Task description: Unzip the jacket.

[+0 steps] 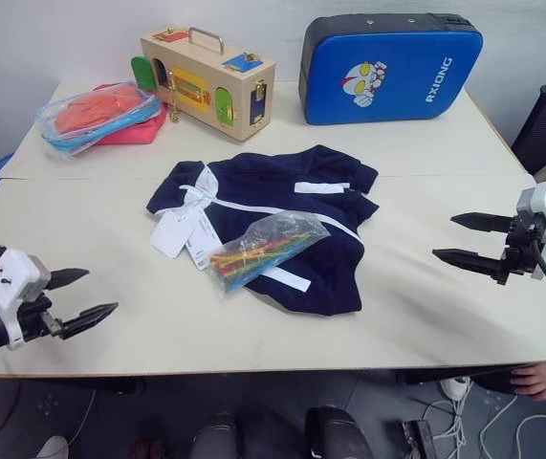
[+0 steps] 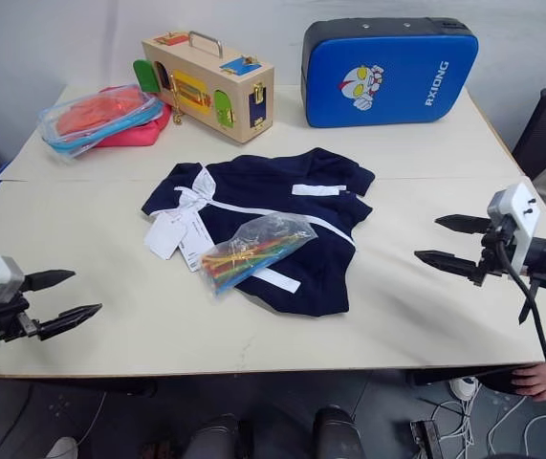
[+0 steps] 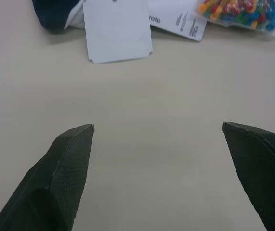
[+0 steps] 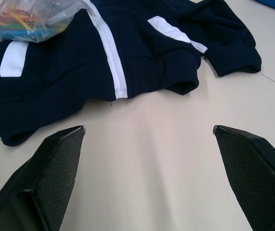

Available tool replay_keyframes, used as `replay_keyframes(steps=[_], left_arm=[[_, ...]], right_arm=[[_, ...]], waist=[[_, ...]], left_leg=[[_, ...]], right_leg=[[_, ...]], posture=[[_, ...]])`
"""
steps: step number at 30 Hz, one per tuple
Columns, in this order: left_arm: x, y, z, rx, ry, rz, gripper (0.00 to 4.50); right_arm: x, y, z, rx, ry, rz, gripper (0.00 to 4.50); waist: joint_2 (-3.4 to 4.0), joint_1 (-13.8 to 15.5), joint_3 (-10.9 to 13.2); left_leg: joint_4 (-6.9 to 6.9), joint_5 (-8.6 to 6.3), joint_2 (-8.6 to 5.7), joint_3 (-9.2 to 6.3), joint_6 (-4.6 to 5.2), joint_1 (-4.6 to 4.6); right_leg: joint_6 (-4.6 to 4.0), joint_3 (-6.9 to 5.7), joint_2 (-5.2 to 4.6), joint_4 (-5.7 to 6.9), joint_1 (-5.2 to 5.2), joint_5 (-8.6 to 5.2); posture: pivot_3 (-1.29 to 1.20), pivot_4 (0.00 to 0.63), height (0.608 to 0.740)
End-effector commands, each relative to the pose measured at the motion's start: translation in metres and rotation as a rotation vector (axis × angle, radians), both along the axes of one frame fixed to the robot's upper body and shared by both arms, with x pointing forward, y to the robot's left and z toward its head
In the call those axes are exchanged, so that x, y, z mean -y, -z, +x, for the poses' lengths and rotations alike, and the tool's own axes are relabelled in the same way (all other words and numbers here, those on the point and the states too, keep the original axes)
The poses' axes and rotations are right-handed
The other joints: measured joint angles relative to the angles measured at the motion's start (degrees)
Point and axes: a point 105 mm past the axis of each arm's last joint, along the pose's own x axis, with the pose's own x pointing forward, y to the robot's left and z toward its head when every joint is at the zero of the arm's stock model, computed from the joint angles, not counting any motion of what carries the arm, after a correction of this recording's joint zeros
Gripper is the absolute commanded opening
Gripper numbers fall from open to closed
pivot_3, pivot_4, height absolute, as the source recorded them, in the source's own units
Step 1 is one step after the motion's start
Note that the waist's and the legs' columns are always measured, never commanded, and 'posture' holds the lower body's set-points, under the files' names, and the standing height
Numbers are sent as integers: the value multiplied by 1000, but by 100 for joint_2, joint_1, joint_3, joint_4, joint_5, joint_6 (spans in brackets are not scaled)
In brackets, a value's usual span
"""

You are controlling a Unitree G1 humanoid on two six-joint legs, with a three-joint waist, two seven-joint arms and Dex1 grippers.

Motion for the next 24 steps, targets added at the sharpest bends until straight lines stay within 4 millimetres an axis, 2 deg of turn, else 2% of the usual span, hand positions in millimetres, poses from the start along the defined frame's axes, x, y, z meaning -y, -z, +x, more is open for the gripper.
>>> replay_keyframes(steps=[1,5,6,11,13,16,21,24], left_arm=[[17,-8,0,17,77,-7,4476],[84,-29,2,31,322,-129,4476],[102,-37,8,57,376,-141,4476],[160,-59,39,157,493,-140,4476],[174,-54,51,152,506,-89,4476],[184,-41,69,124,496,-31,4476],[204,-26,76,78,572,-14,4476],[212,-10,91,73,561,53,4476]], right_arm=[[-2,-21,-7,62,-17,18,4500],[-32,-29,-22,56,-138,35,4500],[-43,-31,-25,66,-167,32,4500],[-82,-34,-51,38,-306,49,4500],[-92,-38,-55,84,-310,57,4500],[-102,-47,-60,139,-305,81,4500],[-106,-53,-64,179,-288,88,4500],[-105,-52,-65,185,-278,86,4500]], waist=[[0,1,0],[0,61,0],[0,84,0],[-1,204,0],[-2,223,0],[-2,199,0],[-7,222,3],[-7,286,2]], left_leg=[[-1,0,0,-3,0,0],[5,0,2,-19,0,-5],[6,0,5,-20,0,-5],[14,0,-10,-26,0,-4],[16,0,-13,-27,0,-6],[14,0,-13,-18,0,-5],[17,1,-11,-9,-1,-12],[19,1,-13,5,-1,-17]], right_leg=[[0,0,0,2,0,0],[0,0,-2,8,2,0],[1,3,-4,10,4,1],[4,6,3,24,10,3],[4,3,7,23,9,3],[5,7,13,19,5,3],[5,3,17,16,3,3],[5,0,17,10,4,3]], posture=[[0,150,740],[0,150,740],[0,150,740],[0,150,740],[0,150,740],[0,150,740],[0,150,740],[0,150,740]])
